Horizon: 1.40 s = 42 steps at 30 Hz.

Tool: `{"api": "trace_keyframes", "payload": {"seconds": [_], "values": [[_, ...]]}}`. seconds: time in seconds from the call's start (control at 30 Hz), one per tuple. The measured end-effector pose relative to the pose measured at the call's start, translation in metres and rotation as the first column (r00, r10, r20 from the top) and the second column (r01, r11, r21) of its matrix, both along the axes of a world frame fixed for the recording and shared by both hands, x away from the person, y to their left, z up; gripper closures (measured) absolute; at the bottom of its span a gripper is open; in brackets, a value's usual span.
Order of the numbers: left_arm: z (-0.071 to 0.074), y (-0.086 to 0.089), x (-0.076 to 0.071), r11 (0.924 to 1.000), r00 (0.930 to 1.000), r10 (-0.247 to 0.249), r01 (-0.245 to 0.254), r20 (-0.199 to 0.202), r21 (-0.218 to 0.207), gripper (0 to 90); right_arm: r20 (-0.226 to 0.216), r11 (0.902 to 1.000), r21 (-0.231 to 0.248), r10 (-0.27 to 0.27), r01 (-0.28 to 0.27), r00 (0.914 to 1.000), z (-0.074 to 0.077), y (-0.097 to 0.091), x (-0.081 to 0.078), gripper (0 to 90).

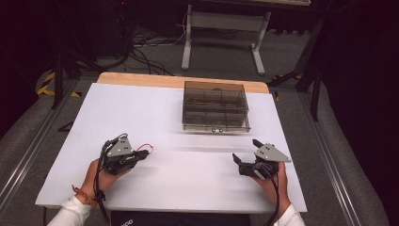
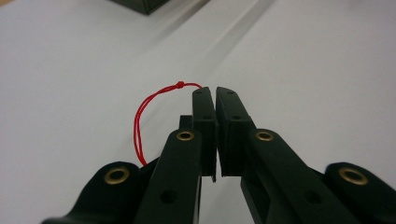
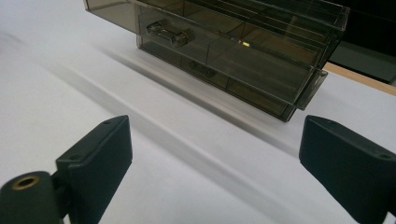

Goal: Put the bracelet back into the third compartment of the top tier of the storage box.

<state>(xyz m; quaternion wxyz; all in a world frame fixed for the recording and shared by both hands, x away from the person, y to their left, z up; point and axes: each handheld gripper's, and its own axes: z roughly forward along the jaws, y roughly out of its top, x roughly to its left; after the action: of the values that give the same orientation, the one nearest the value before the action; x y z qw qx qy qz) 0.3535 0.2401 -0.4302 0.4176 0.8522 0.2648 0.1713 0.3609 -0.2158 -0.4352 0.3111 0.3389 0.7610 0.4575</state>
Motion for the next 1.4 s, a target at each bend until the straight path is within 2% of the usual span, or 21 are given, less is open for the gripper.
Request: {"api": "trace_keyframes", "payload": {"seconds": [0.07,0.13,0.2,0.27,0.37,0.73,0.83,1.07,1.13,1.17,1.4], "values": [[0.007,-0.012,0.004,0.9997,0.9996,-0.023,0.024,0.017,-0.01,87.3,0.0,1.0,0.003,-0.002,0.002,1.0,0.0,0.0,0.0,10.7],[0.01,-0.015,0.005,0.9993,0.9993,-0.034,0.034,0.018,-0.014,87.2,0.0,1.0,0.004,-0.001,0.001,1.0,0.0,0.0,0.0,10.7],[0.016,-0.026,0.01,0.9983,0.9978,-0.052,0.053,0.042,-0.023,87.3,0.001,1.0,0.005,0.0,0.0,1.0,0.0,-0.001,0.0,10.7],[0.017,-0.029,0.01,0.9978,0.9977,-0.057,0.058,0.036,-0.031,87.3,0.0,1.0,0.005,0.0,0.0,1.0,0.0,-0.001,0.0,10.7],[0.02,-0.04,0.015,0.997,0.9961,-0.07,0.072,0.052,-0.028,87.2,0.0,1.0,0.003,0.003,-0.003,1.0,0.0,-0.001,0.0,10.7],[0.024,-0.055,0.025,0.9952,0.9952,-0.075,0.079,0.062,-0.058,87.3,-0.002,1.0,-0.007,0.006,-0.006,1.0,-0.002,0.0,0.001,10.8],[0.027,-0.059,0.028,0.9943,0.9935,-0.082,0.087,0.078,-0.061,87.3,-0.002,0.9999,-0.009,0.005,-0.005,1.0,-0.002,0.001,0.001,10.7],[0.034,-0.075,0.038,0.9899,0.9901,-0.108,0.115,0.091,-0.083,87.3,-0.006,0.9999,-0.008,0.006,-0.006,1.0,-0.003,0.001,0.002,10.8],[0.04,-0.084,0.043,0.9855,0.9883,-0.119,0.13,0.095,-0.11,87.3,-0.008,0.9999,-0.01,0.004,-0.004,1.0,-0.003,0.002,0.002,10.8],[0.04,-0.084,0.043,0.9855,0.9883,-0.119,0.13,0.095,-0.11,87.3,-0.009,0.9999,-0.01,0.004,-0.004,1.0,-0.003,0.002,0.003,10.8],[0.06,-0.117,0.057,0.9768,0.9791,-0.161,0.176,0.124,-0.122,87.3,-0.009,0.9999,-0.013,0.005,-0.005,0.9999,-0.004,0.002,0.003,10.8]]}}
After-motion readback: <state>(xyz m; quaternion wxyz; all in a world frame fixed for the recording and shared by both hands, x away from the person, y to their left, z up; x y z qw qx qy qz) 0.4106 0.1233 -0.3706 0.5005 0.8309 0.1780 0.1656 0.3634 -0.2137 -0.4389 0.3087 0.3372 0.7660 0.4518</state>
